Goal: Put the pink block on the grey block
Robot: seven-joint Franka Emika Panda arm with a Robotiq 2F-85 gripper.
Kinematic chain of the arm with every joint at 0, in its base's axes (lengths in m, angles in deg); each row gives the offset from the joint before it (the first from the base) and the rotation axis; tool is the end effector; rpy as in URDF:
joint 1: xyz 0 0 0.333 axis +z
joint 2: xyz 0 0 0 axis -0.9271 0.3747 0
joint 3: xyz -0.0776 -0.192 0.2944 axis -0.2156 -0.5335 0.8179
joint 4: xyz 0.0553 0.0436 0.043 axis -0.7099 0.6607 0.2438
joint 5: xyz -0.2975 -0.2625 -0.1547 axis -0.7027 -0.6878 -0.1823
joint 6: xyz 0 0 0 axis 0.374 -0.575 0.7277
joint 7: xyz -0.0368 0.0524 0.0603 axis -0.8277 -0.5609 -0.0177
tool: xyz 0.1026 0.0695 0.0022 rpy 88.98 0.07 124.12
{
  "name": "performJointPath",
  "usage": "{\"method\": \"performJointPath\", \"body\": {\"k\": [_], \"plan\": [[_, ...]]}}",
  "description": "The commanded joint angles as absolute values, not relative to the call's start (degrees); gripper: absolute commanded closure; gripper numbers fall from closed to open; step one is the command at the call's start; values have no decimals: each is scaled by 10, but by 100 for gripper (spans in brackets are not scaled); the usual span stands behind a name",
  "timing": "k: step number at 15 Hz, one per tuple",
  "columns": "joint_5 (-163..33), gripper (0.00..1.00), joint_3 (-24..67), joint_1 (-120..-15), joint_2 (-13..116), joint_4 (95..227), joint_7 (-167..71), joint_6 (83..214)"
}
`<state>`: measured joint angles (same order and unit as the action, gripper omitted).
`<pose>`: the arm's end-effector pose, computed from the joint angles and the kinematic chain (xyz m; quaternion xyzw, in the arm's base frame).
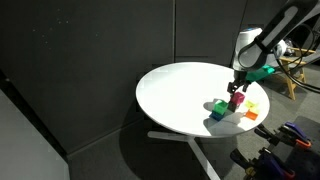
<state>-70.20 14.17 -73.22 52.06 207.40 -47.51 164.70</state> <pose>0.4854 -0.1426 0.1763 0.9911 -0.1102 -0.0505 0.0545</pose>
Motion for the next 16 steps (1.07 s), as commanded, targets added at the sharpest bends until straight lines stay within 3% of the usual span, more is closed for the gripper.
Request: {"method": "performJointPath", "body": {"k": [1, 9, 16], "plan": [[-696, 0, 148, -732, 471, 2102, -475, 1608], [-695, 0, 167, -728, 400, 2132, -473, 1533], [-672, 0, 182, -731, 347, 2169, -447, 1556]]}}
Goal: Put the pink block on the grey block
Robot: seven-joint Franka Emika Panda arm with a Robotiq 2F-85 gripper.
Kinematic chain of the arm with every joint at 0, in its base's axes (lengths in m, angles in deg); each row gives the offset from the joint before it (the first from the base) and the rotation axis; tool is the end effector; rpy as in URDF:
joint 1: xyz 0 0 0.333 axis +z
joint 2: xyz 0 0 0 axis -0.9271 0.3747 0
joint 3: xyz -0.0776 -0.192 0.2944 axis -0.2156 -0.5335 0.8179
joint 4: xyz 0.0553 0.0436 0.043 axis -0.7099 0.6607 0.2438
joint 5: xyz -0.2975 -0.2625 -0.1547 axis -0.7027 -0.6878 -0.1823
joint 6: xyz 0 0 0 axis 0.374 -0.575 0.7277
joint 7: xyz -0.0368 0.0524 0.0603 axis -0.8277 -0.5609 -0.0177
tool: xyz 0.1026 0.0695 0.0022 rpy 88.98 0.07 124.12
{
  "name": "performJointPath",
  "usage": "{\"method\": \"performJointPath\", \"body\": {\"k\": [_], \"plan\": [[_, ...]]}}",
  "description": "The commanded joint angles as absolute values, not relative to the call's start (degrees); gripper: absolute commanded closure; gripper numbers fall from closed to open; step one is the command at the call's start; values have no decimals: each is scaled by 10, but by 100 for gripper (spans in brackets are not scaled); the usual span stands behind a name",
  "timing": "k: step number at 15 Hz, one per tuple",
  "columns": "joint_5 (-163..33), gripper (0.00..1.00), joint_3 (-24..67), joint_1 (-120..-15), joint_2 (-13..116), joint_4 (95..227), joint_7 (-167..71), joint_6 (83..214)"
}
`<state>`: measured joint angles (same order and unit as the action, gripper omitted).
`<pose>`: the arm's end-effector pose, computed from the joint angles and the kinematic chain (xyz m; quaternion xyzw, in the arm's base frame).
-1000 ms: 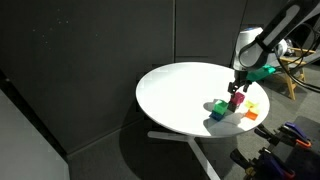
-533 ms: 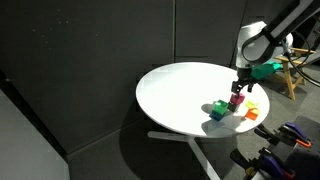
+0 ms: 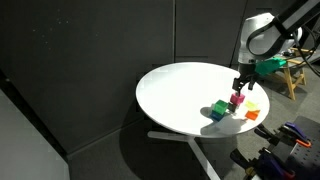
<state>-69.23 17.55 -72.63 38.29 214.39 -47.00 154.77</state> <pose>0.4453 -0.0977 0.2359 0.9928 -0.0864 -0.0757 0.0338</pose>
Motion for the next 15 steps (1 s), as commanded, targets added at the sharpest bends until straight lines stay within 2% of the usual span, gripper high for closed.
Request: {"method": "performJointPath", "body": {"k": [1, 15], "plan": [[-671, 0, 183, -731, 343, 2172, -446, 1559], [-683, 0, 185, -730, 357, 2164, -463, 1560]]}}
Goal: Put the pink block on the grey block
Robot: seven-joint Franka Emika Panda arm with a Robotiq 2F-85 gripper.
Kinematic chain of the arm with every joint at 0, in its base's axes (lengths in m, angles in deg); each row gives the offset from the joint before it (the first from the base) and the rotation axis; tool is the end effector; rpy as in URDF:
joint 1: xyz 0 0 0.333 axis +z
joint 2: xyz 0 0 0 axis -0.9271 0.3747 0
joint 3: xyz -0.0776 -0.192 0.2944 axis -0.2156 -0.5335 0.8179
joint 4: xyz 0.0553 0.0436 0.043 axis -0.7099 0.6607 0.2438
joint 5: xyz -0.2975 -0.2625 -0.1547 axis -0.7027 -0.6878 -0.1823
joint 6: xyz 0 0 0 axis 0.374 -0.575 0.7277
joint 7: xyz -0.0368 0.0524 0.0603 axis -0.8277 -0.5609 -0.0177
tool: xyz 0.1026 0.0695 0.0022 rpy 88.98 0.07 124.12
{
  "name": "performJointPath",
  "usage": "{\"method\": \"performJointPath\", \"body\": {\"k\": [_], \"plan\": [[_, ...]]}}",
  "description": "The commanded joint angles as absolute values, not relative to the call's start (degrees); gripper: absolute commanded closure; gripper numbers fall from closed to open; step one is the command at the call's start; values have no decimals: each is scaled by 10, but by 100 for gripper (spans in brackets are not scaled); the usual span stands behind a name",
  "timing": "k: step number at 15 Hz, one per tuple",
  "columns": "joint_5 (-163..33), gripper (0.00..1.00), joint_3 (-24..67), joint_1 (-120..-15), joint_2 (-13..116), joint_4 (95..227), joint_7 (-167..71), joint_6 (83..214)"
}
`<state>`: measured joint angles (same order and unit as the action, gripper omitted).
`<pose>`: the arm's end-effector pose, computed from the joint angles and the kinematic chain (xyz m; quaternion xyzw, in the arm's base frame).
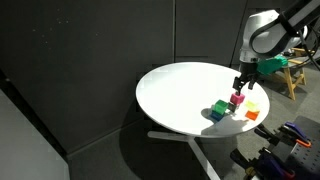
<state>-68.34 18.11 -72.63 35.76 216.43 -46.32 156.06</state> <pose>0.4377 -0.0906 0.2445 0.9945 -0.0818 -0.0598 0.0272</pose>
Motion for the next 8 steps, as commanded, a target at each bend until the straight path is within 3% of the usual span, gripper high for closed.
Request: {"method": "performJointPath", "body": {"k": [1, 8], "plan": [[-681, 0, 185, -731, 354, 2165, -458, 1559], [-678, 0, 184, -732, 327, 2183, -446, 1570]]}}
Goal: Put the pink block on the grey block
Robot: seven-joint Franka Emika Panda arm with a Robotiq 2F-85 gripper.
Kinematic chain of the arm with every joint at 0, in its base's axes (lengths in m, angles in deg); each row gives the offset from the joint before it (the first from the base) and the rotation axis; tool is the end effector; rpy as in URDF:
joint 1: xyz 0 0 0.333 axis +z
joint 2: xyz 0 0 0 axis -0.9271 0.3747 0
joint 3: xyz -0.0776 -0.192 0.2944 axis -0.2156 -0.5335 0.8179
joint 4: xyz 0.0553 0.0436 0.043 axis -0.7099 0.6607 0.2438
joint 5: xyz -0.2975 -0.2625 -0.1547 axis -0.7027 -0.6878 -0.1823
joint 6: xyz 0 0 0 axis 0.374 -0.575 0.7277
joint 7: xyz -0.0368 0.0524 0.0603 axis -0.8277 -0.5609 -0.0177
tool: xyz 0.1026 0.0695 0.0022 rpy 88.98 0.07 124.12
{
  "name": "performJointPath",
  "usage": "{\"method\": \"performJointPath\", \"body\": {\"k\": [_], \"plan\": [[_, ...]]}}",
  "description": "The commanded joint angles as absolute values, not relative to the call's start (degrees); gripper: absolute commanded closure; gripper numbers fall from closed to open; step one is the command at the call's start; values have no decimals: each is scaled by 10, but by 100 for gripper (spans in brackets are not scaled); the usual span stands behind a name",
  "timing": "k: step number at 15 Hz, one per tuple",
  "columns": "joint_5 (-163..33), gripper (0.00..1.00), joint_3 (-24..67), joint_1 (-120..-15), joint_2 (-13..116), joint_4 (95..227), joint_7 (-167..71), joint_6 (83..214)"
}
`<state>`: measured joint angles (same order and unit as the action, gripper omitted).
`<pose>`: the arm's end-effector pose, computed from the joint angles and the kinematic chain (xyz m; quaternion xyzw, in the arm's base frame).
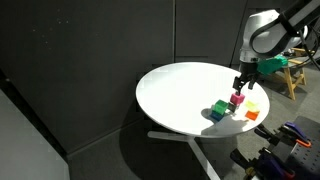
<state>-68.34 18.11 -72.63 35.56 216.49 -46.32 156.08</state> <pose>0.4376 -0.0905 0.2457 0.9946 -0.0818 -0.0584 0.0271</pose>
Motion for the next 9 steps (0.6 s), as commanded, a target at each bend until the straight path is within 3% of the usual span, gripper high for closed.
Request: {"method": "performJointPath", "body": {"k": [1, 9], "plan": [[-676, 0, 184, -732, 322, 2187, -442, 1571], [-645, 0, 182, -730, 266, 2227, -388, 1578]]}}
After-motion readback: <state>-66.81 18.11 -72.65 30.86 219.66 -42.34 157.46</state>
